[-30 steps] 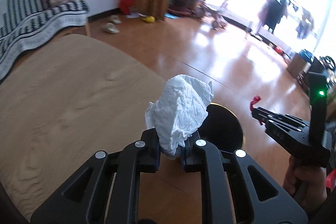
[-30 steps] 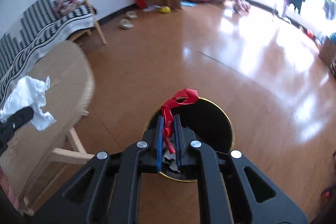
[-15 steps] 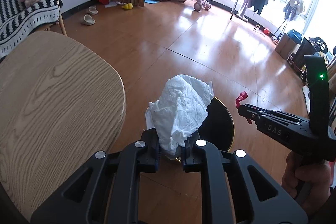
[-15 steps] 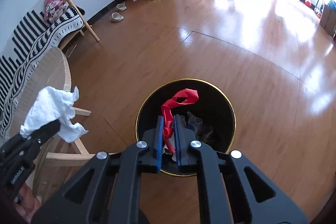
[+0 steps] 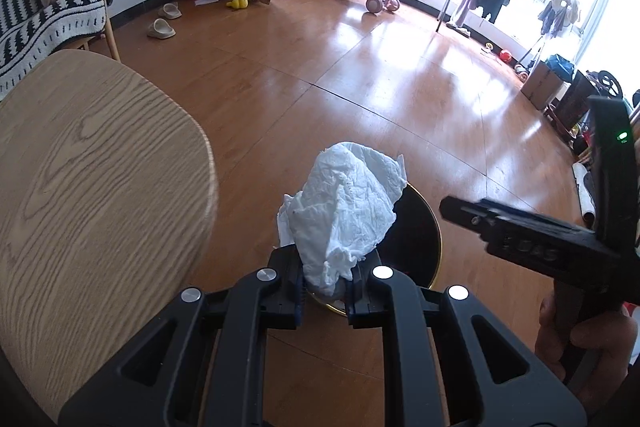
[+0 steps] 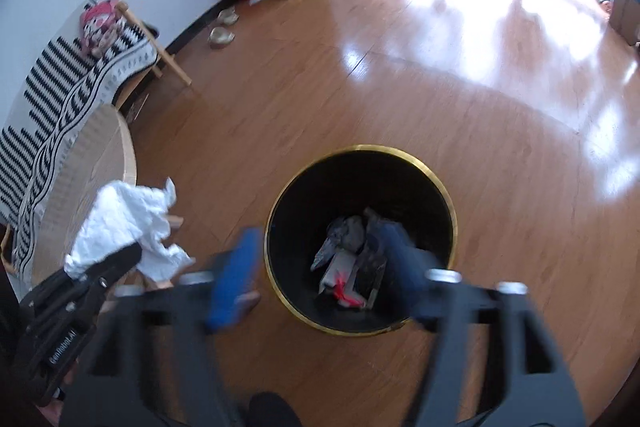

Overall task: Collect trash
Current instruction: 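Carry the tissue and red ribbon over the black bin and open both tools, then move both tools back over the white snack wrapper on the table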

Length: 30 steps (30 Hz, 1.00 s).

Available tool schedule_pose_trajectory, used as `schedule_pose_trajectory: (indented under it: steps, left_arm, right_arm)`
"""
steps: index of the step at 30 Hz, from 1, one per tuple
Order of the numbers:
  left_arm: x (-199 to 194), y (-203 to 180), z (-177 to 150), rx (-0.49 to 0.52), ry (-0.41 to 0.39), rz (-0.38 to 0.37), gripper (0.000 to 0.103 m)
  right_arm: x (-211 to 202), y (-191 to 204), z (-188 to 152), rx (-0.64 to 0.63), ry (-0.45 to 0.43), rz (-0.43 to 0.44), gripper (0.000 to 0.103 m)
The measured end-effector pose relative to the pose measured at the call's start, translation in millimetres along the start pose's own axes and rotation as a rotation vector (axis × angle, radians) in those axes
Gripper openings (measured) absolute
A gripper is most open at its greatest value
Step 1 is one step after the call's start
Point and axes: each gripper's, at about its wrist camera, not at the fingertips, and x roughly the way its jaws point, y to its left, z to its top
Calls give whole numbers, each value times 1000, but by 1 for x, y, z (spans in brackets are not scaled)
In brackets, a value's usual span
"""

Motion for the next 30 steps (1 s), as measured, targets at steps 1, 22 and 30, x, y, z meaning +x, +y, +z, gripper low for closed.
schedule_pose_trajectory:
  steps: [1, 22, 30]
  left_arm:
    - [1, 2, 1, 2, 4, -5, 14]
    - [41, -29, 3, 66, 15, -98, 71]
    - [22, -25, 6, 77, -7, -80, 76]
  right_arm:
    - [-3, -2, 1, 3, -12, -4, 70]
    - [-21, -50, 1, 125, -100, -64, 75]
    - [-22, -47, -2, 122, -103, -53, 75]
